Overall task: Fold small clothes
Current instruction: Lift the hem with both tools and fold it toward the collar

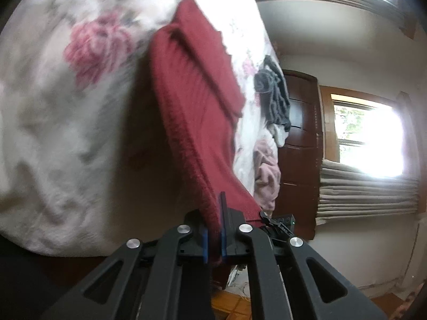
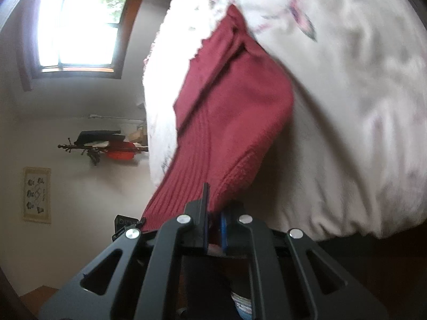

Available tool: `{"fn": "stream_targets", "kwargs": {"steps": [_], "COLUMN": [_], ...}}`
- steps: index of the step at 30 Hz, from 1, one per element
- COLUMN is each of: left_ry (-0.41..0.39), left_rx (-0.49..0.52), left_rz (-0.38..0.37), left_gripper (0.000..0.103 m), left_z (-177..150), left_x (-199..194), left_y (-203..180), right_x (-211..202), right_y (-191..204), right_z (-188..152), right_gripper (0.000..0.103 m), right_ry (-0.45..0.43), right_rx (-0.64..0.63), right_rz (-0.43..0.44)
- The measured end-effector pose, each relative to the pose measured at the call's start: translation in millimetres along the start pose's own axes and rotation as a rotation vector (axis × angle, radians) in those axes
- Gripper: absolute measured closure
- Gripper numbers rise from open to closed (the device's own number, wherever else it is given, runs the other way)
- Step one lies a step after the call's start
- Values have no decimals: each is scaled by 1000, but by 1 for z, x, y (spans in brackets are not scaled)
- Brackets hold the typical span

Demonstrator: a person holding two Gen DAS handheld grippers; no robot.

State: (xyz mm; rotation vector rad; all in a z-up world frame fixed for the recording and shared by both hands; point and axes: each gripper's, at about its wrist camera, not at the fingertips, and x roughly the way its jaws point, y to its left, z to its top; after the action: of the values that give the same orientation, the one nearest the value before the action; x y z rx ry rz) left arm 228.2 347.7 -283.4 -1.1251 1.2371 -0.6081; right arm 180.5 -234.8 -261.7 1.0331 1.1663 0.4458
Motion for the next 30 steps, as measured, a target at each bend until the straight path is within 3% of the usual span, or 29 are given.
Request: {"fn": "stream_targets", "kwargs": {"steps": [7, 17, 30], "left_ry": [-20, -56, -49], "left_rx": [-11, -58, -160], "left_rz": [-10, 6, 123], "left_gripper": [97, 97, 97], "left_z": [36, 128, 261], "left_x": [-1, 23, 98], "left_y": [-27, -39, 4], "right_x": [3, 34, 133], "right_y": [30, 42, 12], "right_z": [43, 122, 241], "right_gripper": [98, 98, 98], "right_ry": [-27, -44, 10], "right_rx": [-38, -33, 24], "right_rz": [14, -26, -138]}}
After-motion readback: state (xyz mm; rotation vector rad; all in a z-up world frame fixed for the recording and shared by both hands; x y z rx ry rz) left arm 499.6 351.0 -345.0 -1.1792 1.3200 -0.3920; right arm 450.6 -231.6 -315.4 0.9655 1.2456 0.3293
